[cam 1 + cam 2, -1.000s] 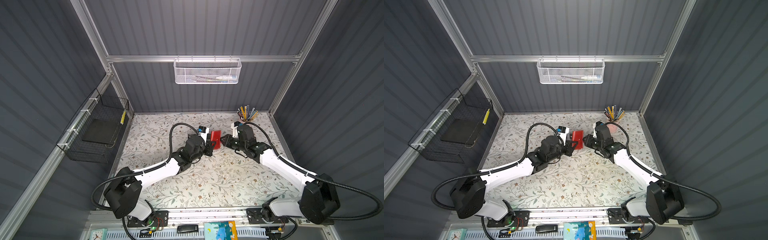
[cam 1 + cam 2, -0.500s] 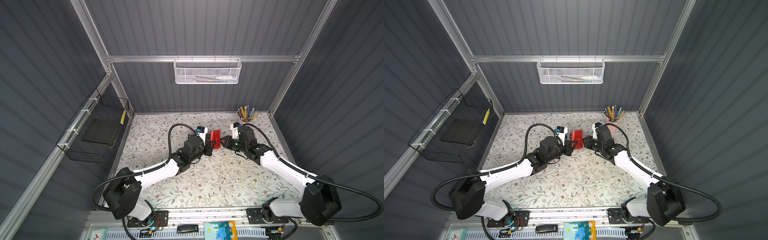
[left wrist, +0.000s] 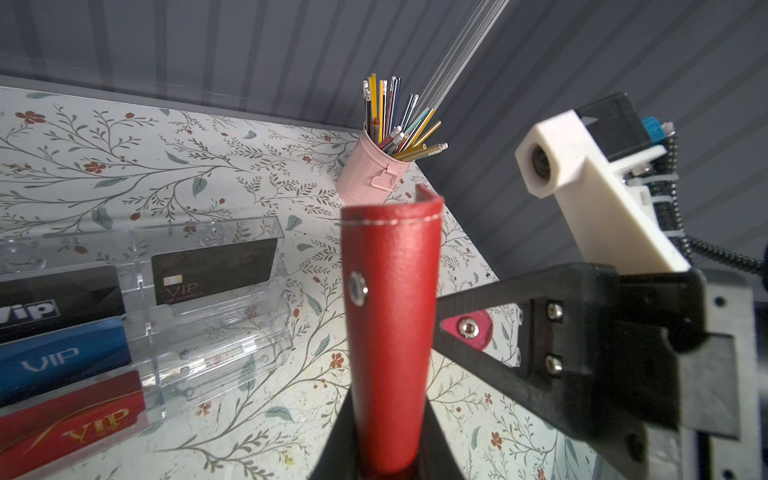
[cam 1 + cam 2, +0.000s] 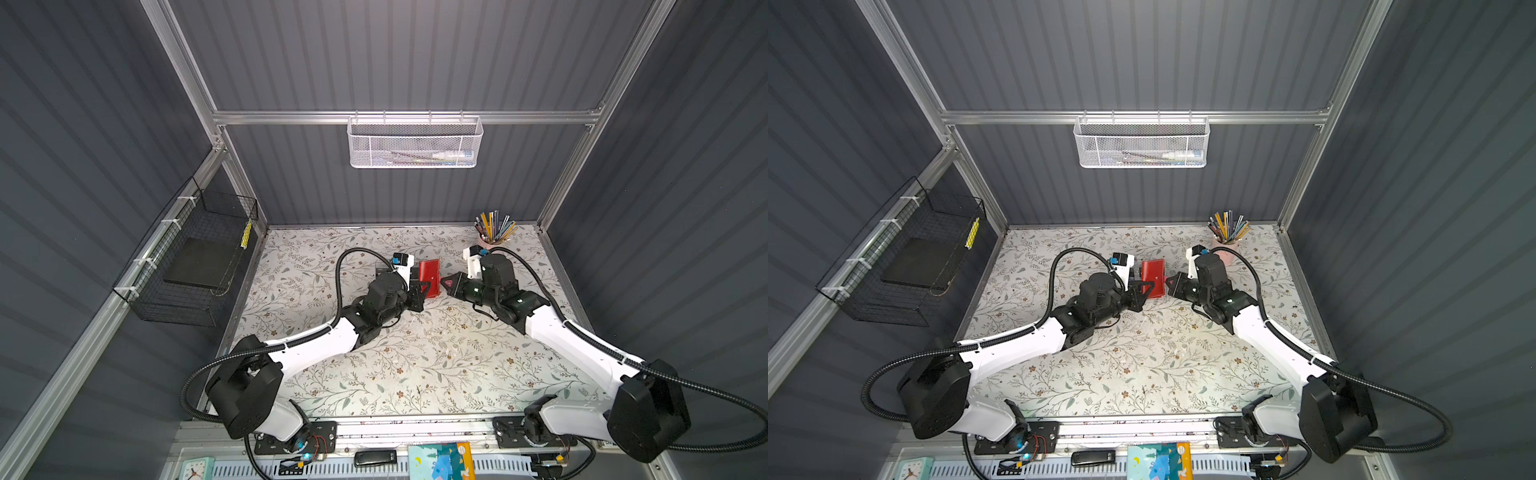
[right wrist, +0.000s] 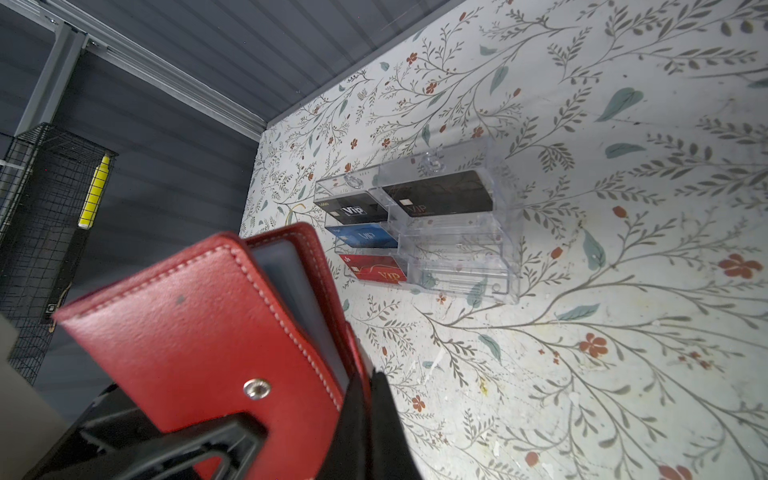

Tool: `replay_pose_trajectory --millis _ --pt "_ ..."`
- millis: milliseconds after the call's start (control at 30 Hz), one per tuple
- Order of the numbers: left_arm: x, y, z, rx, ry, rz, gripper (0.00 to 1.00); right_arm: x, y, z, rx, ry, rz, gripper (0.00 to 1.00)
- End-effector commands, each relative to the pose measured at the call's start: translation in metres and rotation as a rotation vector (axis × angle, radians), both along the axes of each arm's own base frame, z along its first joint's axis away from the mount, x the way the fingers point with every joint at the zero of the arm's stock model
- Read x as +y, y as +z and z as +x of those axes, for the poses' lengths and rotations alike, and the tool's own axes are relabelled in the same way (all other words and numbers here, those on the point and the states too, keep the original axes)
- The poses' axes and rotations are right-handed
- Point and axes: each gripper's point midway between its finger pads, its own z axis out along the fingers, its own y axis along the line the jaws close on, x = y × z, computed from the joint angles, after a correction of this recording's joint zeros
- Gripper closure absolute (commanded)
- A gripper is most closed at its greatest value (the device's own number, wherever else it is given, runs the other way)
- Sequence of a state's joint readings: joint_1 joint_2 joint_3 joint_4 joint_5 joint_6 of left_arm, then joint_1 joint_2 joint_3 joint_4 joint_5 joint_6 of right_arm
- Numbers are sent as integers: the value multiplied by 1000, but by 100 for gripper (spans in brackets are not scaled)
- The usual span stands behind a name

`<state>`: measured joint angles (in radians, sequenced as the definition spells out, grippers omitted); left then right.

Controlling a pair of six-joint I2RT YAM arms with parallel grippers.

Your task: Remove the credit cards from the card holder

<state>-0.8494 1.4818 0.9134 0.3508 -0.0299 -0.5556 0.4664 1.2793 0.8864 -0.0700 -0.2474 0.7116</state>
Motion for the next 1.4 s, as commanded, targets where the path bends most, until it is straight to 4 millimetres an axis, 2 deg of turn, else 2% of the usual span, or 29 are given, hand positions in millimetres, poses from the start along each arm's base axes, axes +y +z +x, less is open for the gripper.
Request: replay_pose_trajectory --millis 0,67,133,333,400,633,733,900,1033,1233,1367 --pt "14 -6 -1 21 48 15 75 0 -6 -6 10 7 14 100" --pt "16 -11 -2 30 52 16 72 1 -8 -7 13 11 16 100" --pt "16 -14 -3 37 50 18 66 1 -10 -8 18 12 15 100" --pt "21 -27 -5 77 69 36 62 2 -14 -15 29 17 17 100" --pt "23 -32 -7 93 71 37 59 4 -21 -19 41 19 12 100" --pt "40 -70 -17 163 106 77 52 11 -49 -29 95 31 11 100" --pt "46 -78 -19 180 124 97 48 15 -57 -31 108 39 6 100" --pt "51 -91 -23 207 133 123 48 16 -77 -33 152 34 -21 100" --pt "56 -93 -25 206 143 127 47 22 -85 -36 170 45 -17 100" --pt "68 -87 -27 188 174 146 45 32 -85 -41 177 64 -32 100" --pt "74 -85 -29 181 181 149 42 25 -89 -40 187 32 -70 100"
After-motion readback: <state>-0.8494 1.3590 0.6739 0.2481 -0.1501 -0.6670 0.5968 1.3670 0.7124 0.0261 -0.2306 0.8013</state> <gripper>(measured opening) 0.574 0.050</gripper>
